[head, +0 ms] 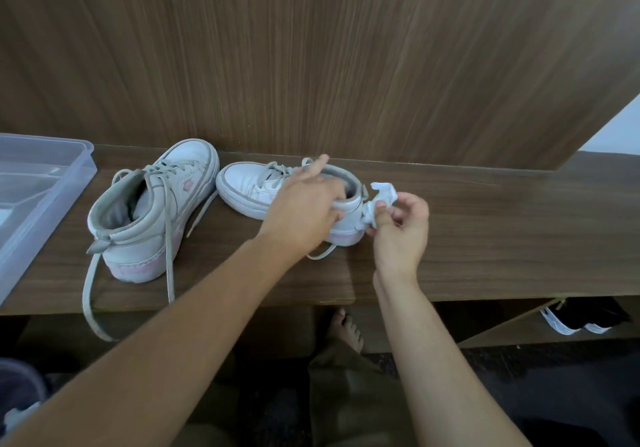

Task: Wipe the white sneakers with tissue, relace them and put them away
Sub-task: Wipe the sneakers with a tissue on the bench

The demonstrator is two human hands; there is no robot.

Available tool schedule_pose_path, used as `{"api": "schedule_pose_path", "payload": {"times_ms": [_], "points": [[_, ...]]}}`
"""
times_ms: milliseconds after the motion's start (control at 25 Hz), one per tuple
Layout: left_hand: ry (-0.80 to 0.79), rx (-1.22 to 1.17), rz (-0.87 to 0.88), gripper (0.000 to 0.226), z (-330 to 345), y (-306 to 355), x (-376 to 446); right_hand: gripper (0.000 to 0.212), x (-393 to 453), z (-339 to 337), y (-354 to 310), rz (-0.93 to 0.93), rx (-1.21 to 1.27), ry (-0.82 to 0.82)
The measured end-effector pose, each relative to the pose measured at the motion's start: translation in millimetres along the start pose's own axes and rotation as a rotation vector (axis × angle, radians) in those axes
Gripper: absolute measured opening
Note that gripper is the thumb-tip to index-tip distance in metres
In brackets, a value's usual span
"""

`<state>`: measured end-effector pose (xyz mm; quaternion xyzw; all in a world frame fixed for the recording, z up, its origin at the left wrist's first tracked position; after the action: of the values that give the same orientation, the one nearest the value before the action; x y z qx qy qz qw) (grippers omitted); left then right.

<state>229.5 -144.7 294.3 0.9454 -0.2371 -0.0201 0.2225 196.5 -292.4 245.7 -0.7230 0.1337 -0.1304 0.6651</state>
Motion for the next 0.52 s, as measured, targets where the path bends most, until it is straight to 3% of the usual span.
{"api": "schedule_pose_path", "payload": {"times_ms": [120,240,400,520], "points": [[0.223,-0.125,0.092,0.015,-19,-10,-59,0.013,-14,25,-31,-0.202,-0.19,-0.12],[0.3,-0.137,0.083,0.031,-25,-20,-86,0.018,-31,42,-48,-0.297,-0.335,-0.183],[0.232,0.013,-0.112,0.094,-24,-35,-100,0.019,-64,77,-58,-0.448,-0.457,-0.314],[0.104,0.057,-0.203,0.102,-2,-55,-102,0.019,-89,100,-62,-0.598,-0.558,-0.378]]}}
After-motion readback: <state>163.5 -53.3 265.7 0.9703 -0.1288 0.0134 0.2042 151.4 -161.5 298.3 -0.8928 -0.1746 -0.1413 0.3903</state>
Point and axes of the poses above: each hand's wrist, its own x-axis towards the middle knuckle, its own z-axis out of the palm, y = z × x, the point moved 10 cm from there along x, towards the middle knuckle, and after that the axes turned 14 degrees about -y, right-handed, at the moved point
